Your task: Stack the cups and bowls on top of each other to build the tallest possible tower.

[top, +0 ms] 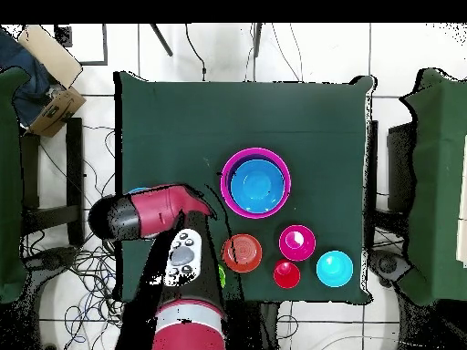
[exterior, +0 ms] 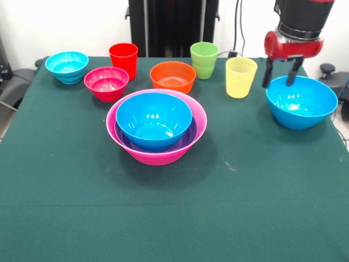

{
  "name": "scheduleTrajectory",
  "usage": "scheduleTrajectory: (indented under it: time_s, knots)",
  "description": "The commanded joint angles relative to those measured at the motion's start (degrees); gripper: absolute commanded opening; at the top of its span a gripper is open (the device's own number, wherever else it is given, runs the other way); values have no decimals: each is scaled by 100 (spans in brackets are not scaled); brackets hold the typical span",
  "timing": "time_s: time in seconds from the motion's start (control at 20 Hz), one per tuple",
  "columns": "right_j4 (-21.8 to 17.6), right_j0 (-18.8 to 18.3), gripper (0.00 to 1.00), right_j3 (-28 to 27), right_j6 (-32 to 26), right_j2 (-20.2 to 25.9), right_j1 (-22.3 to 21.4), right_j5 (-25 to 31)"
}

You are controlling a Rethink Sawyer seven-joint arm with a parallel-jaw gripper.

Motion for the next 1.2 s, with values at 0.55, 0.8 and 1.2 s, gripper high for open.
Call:
scheduleTrajectory:
  time_s: [0.55, 0.8, 1.2]
  knots:
    - [-1100, -3672, 100, 2811, 152, 4304, -1411, -2516]
    - [-1342, -3864, 100, 2886, 121, 4413, -1339, -2541]
    - [-1483, -2847, 100, 2695, 436, 3464, -1505, -2669]
